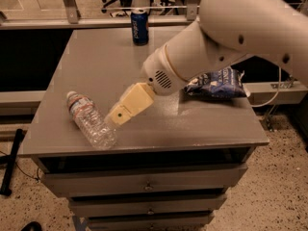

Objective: Move water bottle near pepsi can

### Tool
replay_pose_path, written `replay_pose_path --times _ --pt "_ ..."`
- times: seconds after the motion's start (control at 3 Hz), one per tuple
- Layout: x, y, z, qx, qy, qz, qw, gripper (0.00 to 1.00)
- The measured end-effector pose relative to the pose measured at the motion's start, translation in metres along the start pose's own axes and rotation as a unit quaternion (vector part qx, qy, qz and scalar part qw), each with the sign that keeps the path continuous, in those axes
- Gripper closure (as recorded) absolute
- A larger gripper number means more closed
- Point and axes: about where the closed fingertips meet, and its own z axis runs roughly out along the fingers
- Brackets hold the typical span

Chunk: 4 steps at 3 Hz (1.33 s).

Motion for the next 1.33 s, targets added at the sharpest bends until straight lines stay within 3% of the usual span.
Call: replay_pose_path --times 0.67,1.33 --pt "-0.014 0.017 0.065 0.025 0.021 -0.004 0.9995 0.0" --pt "-0.016 0.034 0.102 0.029 0.04 -0.006 0.9987 0.0"
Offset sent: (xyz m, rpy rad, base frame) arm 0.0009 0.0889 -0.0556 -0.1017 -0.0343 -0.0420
